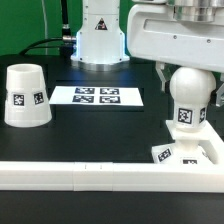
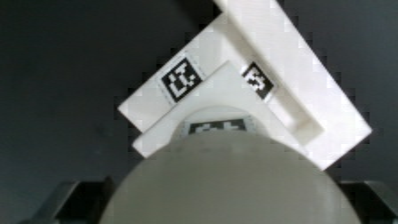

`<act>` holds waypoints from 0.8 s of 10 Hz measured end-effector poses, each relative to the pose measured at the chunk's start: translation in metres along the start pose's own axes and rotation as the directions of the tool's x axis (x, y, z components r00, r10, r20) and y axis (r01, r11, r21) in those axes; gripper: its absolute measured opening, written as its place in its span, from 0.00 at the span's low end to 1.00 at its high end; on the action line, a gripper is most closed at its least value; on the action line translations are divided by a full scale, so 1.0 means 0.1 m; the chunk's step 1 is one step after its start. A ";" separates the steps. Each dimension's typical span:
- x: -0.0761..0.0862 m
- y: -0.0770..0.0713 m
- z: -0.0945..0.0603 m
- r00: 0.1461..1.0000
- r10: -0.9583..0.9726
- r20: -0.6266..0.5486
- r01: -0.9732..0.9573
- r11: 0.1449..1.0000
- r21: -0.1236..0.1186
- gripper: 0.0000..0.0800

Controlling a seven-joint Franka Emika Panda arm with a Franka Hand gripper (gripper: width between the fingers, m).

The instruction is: Assemble lamp

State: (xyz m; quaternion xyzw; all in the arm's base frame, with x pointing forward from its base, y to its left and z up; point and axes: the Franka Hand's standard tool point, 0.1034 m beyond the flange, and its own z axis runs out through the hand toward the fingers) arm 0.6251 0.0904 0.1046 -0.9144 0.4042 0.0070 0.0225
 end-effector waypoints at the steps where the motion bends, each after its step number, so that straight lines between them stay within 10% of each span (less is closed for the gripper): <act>1: 0.00 0.00 0.00 0.999 0.035 0.004 -0.035 0.999 0.003 0.72; 8: -0.01 -0.02 -0.02 0.977 -0.214 0.002 0.214 0.977 0.007 0.87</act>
Offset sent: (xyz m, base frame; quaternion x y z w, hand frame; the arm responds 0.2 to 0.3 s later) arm 0.0000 0.0000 0.0000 0.0000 0.0000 0.0000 1.0000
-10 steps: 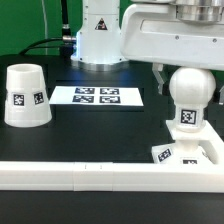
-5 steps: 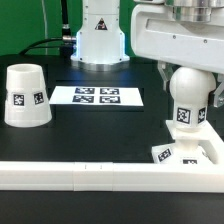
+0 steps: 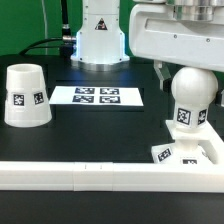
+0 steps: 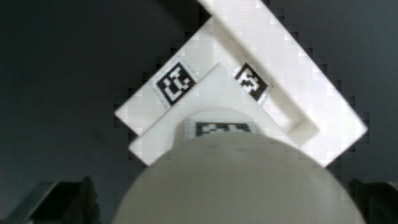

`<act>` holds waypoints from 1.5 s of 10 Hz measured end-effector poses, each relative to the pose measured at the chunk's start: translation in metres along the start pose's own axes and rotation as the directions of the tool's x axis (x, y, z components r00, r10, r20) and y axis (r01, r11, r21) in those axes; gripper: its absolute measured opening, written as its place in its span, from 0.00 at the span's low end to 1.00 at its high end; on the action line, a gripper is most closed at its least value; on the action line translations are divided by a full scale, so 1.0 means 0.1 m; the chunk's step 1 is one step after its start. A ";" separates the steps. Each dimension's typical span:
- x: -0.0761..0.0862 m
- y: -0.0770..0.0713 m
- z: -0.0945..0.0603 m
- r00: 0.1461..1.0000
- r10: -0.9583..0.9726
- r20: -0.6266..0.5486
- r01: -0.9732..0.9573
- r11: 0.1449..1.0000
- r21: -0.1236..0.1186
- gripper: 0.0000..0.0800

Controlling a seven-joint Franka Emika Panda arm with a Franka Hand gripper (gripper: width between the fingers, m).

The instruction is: Assemble lamp

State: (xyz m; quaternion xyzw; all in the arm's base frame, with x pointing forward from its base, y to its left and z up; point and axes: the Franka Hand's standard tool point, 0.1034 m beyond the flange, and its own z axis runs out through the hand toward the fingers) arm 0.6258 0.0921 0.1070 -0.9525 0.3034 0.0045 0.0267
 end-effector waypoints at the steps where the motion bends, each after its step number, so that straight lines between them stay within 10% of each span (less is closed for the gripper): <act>1: 0.00 -0.01 0.00 0.994 -0.106 0.000 0.106 0.994 0.001 0.87; 10: -0.01 -0.03 -0.01 0.640 -0.769 -0.002 0.769 0.640 0.001 0.87; 15: -0.01 -0.08 0.00 0.185 -0.983 0.000 0.981 0.184 -0.055 0.87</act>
Offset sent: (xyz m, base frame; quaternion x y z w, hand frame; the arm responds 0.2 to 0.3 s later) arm -0.0006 0.0046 0.0060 -0.0046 -0.0120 -0.2057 0.9785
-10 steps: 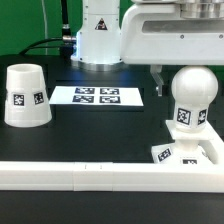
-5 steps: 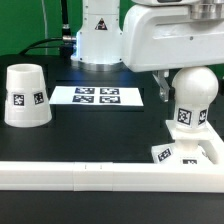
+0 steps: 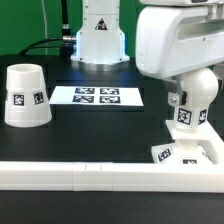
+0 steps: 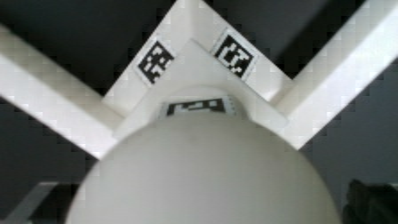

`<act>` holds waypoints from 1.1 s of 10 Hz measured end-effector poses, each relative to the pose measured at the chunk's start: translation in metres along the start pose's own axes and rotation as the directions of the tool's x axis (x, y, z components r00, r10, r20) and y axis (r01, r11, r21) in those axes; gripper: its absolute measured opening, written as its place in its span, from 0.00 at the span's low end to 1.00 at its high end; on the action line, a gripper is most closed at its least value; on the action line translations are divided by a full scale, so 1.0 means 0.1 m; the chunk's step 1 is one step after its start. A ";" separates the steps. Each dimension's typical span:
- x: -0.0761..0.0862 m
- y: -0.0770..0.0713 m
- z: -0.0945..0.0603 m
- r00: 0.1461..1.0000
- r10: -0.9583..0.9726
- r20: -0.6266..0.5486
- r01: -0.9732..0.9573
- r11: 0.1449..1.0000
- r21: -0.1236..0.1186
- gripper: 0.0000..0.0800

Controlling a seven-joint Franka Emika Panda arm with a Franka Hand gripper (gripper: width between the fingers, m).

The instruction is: Assemble lamp

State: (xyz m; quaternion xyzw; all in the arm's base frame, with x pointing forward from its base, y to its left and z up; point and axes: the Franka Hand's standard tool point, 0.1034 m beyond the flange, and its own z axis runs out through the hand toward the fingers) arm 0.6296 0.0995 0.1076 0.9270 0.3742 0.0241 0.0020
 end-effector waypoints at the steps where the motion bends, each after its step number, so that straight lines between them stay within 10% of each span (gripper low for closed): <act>1: 0.00 0.00 0.00 0.991 -0.134 0.011 0.134 0.991 -0.014 0.87; 11: 0.00 0.04 -0.02 0.670 -0.737 0.088 0.740 0.672 -0.009 0.87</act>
Offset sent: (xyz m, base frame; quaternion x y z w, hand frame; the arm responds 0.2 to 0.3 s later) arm 0.0039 0.0035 0.0059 -0.0020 -0.0264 -0.2509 0.9677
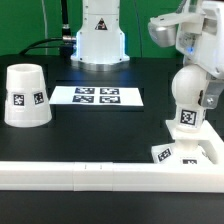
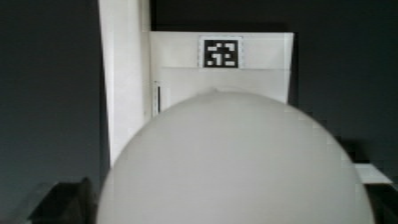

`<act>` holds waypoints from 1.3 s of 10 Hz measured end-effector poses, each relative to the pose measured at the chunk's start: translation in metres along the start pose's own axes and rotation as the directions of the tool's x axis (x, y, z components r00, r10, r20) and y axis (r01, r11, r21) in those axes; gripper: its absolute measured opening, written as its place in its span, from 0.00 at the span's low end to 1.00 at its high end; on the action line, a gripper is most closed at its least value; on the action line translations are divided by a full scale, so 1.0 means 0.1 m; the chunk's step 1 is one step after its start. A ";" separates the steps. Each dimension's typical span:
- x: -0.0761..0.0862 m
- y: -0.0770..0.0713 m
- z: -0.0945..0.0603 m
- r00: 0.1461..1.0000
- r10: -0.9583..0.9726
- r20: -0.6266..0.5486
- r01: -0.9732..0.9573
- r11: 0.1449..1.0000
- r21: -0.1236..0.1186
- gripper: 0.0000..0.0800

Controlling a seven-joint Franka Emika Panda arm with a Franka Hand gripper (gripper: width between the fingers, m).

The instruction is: Assemble lamp

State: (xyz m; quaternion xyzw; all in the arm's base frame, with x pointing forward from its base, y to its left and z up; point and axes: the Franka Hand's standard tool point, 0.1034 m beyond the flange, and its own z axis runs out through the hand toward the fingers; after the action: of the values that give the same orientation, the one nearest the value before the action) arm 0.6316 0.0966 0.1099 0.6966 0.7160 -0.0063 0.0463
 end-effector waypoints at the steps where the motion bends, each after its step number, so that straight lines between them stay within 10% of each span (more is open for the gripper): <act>1: -0.02 0.00 0.00 0.997 -0.079 0.005 0.079 0.997 -0.001 0.87; 13: -0.18 -0.01 0.03 0.948 -0.317 0.030 0.316 0.948 0.024 0.72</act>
Offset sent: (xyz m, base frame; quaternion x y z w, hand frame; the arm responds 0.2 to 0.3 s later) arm -0.0017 0.0012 0.0006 -0.0048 -0.0002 -0.1217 0.9926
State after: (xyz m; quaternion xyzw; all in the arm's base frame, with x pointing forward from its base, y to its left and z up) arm 0.6310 0.0783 0.1078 0.5729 0.8175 -0.0318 0.0501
